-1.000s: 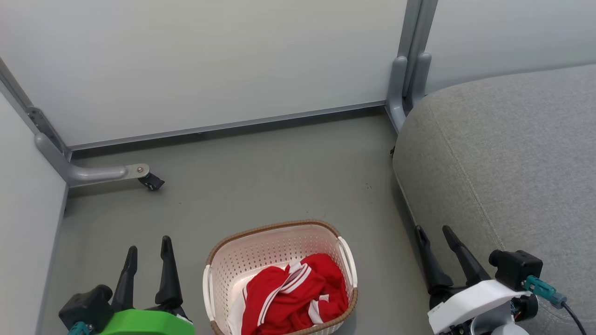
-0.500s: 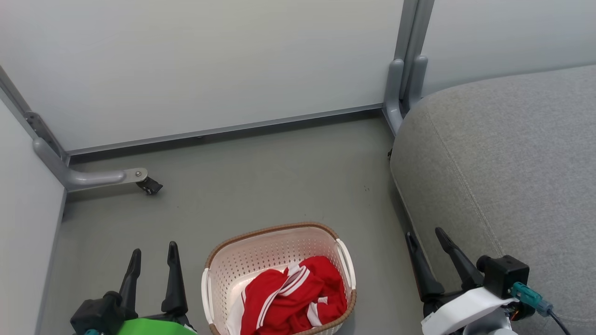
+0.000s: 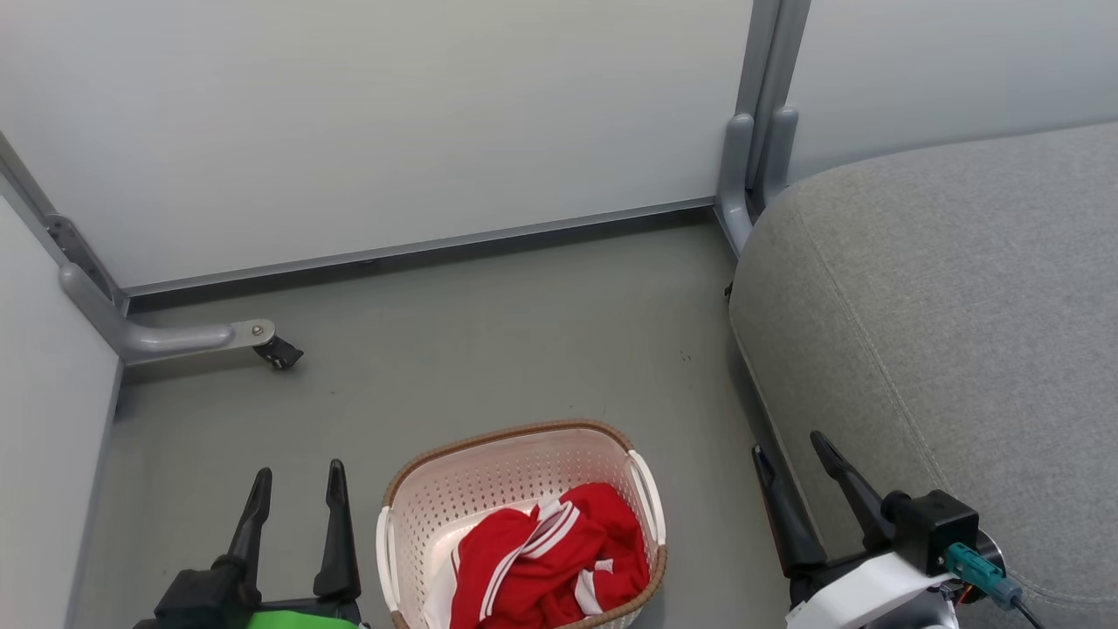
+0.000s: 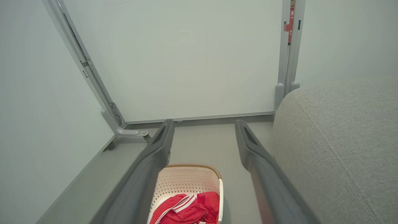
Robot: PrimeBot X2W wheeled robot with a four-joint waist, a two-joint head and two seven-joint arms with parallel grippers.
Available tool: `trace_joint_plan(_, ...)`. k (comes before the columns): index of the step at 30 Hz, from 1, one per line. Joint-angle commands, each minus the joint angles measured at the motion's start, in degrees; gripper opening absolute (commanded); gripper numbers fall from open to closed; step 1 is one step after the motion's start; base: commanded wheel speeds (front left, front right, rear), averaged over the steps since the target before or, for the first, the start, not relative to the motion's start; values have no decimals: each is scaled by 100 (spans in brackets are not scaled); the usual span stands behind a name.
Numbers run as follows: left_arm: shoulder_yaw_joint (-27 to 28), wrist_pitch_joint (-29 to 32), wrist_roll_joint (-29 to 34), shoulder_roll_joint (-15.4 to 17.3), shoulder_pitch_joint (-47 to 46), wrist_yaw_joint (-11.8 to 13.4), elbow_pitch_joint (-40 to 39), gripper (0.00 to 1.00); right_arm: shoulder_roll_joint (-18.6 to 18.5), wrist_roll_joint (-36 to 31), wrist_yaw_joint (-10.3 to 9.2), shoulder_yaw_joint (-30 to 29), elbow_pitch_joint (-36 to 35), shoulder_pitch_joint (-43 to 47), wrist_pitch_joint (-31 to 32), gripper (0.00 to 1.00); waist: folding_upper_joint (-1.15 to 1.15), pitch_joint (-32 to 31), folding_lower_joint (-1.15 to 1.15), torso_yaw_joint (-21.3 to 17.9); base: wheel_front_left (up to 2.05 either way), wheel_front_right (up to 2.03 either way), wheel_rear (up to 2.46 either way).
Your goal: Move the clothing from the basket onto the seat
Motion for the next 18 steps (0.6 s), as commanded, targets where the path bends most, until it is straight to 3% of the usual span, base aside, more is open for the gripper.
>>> trace_joint_plan(1, -19, -47, 120, 42, 88, 24, -42, 100, -30, -126, 0, -6, -26, 58, -68, 100, 0, -4, 0, -6, 0, 0, 0)
trace_joint_plan(18, -31, -224, 739, 47, 186, -51, -68, 100, -40, -585, 0, 25, -38, 79, -236, 100, 0, -47, 0, -65, 0, 0, 0)
